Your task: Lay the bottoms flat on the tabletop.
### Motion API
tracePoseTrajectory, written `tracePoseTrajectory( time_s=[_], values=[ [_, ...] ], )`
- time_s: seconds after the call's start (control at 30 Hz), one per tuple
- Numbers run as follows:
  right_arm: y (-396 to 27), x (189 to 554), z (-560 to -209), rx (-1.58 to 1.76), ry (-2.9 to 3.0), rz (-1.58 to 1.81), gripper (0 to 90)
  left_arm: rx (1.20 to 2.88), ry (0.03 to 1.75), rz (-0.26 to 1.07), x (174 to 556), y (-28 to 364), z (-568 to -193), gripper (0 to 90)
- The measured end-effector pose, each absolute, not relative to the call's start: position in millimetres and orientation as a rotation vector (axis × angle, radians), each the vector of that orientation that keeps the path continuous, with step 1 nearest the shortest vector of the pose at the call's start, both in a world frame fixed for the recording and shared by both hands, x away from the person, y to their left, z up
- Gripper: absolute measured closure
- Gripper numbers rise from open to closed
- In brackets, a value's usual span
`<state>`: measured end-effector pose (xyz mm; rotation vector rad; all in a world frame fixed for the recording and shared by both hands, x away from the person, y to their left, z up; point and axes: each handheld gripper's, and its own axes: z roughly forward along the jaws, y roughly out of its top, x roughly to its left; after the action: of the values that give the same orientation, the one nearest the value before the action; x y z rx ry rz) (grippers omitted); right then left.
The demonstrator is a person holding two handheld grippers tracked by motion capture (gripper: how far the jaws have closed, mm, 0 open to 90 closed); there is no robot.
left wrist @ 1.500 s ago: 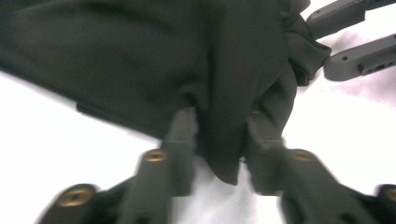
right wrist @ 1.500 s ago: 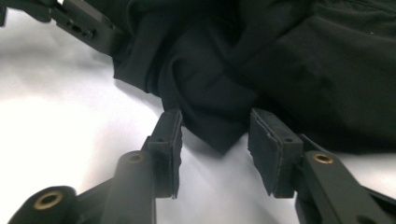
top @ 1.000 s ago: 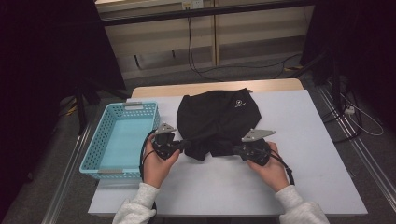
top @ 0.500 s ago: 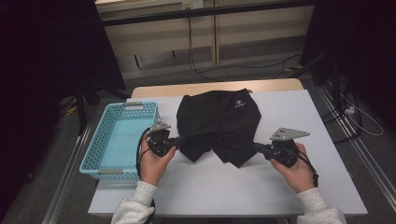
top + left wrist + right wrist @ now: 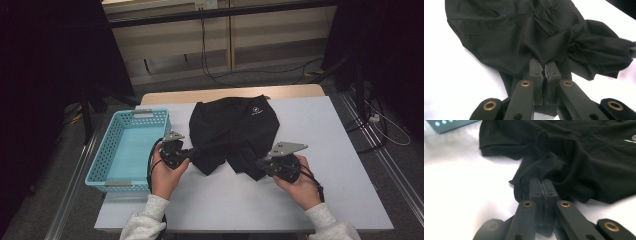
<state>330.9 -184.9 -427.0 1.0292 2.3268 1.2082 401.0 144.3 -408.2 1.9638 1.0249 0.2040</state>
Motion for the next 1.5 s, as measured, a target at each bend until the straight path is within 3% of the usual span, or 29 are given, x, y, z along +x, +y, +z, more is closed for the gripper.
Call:
tracePoseTrajectory(
  time_s=[0.23, 0.4, 0.5, 0.57, 0.77, 0.83, 1.1, 1.5],
  values=[
    [-171.2, 331.7, -437.2, 0.994, 2.385, 1.16, 89.1, 1.967, 1.011, 0.199, 399.8, 142.3, -409.0, 82.2],
    [-165.9, 330.9, -441.9, 0.977, 2.425, 1.15, 89.3, 1.963, 0.971, 0.218, 397.9, 137.1, -405.6, 60.2],
    [-162.0, 330.7, -440.7, 0.969, 2.41, 1.196, 89.3, 1.973, 0.926, 0.236, 395.4, 131.2, -401.7, 51.2],
    [-159.5, 330.4, -440.3, 0.964, 2.41, 1.211, 88.6, 1.979, 0.897, 0.225, 393.7, 126.6, -401.1, 50.1],
    [-168.2, 328.5, -438.9, 0.981, 2.376, 1.196, 72.3, 2.015, 0.863, 0.203, 391.2, 118.1, -405.8, 42.6],
    [-178.2, 327.4, -435.8, 1.024, 2.332, 1.207, 60.8, 2.027, 0.847, 0.205, 390.2, 115.2, -406.4, 38.8],
    [-217.1, 326.2, -434.9, 1.188, 2.197, 1.197, 39.8, 2.052, 0.782, 0.177, 384.1, 97.1, -405.7, 31.3],
    [-234.8, 321.1, -443.9, 1.276, 2.142, 1.141, 25.1, 2.08, 0.697, 0.091, 384.2, 67.2, -422.1, 31.2]
  ],
)
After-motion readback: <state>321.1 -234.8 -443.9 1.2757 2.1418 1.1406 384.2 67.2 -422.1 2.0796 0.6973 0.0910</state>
